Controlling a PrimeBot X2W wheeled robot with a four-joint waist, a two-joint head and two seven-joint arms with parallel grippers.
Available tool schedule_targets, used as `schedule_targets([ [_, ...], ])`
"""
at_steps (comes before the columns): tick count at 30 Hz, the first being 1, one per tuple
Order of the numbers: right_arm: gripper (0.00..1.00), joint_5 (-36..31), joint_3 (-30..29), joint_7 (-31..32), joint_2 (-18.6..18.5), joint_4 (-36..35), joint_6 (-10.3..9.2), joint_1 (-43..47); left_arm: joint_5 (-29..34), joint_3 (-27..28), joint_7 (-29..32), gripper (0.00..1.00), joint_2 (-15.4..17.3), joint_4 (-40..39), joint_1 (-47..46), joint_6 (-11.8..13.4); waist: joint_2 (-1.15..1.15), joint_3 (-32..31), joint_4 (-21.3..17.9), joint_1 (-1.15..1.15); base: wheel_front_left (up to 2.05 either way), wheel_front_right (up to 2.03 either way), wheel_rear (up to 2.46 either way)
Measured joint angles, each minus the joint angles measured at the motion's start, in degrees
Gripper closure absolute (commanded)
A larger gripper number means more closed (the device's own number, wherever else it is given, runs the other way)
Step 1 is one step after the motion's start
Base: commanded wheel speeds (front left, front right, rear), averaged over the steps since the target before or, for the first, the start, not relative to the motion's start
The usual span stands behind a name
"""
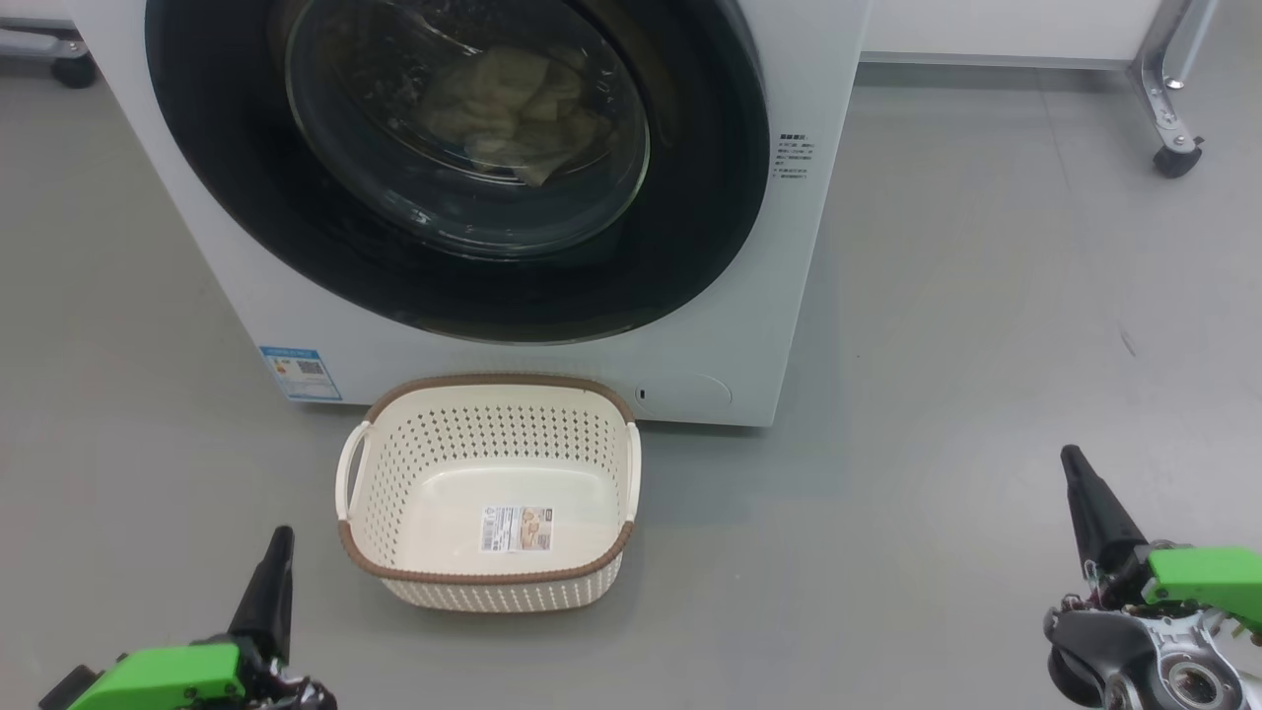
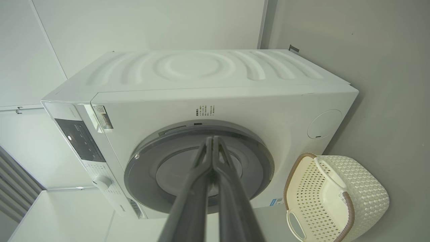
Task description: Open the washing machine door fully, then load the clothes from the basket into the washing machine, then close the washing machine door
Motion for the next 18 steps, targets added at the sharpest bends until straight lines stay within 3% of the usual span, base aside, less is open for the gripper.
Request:
schedule_targets([
  [18,1.0,0.0,-0.1,0.2,0.0,0.0,0.0,0.0,0.0,0.0,0.0,1.0,0.0,0.0,0.0,0.0,0.0,0.0,0.0,0.0,0.0,0.0,0.0],
])
